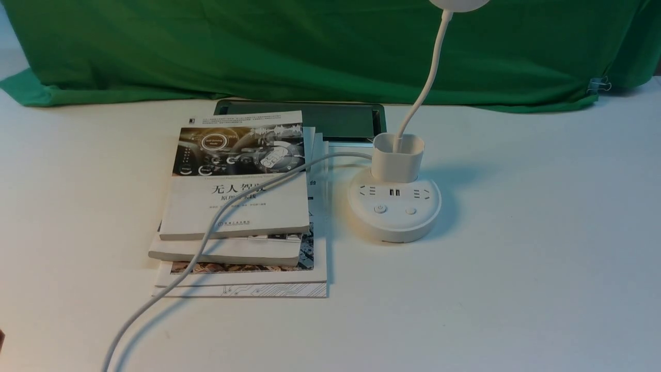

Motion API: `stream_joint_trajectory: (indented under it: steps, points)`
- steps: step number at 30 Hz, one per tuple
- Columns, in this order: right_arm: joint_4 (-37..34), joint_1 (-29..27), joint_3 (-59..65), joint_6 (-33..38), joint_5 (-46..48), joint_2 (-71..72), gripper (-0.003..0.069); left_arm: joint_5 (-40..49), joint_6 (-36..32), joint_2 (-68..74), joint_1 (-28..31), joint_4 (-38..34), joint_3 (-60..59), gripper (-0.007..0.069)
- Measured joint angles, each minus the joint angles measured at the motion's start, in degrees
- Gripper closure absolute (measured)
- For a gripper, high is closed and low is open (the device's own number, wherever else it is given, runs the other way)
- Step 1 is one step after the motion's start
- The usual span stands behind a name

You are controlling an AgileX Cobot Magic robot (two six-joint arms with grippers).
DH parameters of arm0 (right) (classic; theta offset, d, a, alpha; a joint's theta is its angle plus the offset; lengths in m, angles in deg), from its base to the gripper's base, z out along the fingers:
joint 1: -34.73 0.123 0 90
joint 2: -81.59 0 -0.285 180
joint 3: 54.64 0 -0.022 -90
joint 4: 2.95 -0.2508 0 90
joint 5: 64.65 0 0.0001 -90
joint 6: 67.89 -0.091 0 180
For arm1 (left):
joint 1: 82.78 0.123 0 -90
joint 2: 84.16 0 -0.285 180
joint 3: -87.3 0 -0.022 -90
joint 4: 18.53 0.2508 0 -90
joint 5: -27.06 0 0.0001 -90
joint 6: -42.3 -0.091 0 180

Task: Turn on the desk lamp on the white desktop with your hand.
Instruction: 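Press the button on the base of the white desk lamp with the right gripper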

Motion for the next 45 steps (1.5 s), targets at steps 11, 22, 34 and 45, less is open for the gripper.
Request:
stream_joint_trajectory:
  steps: [11, 22, 34, 45]
  points:
    - [0.8, 1.3, -11.3, 29.9, 2.8, -4.9, 0.0559, 0.0, 0.0, 0.0, 0.0, 0.0, 0.0, 0.0603]
    - [0.9, 3.5, -51.8, 63.4, 33.7, -42.5, 0.0631, 0.0, 0.0, 0.0, 0.0, -0.3, 0.0, 0.0603]
    - [1.5, 22.3, -70.8, 72.0, 54.6, -79.8, 0.063, 0.0, 0.0, 0.0, 0.0, 0.0, 0.0, 0.0603]
    - [3.1, 25.3, -87.1, 72.1, 51.3, -105.0, 0.063, 0.0, 0.0, 0.0, 0.0, 0.0, 0.0, 0.0603]
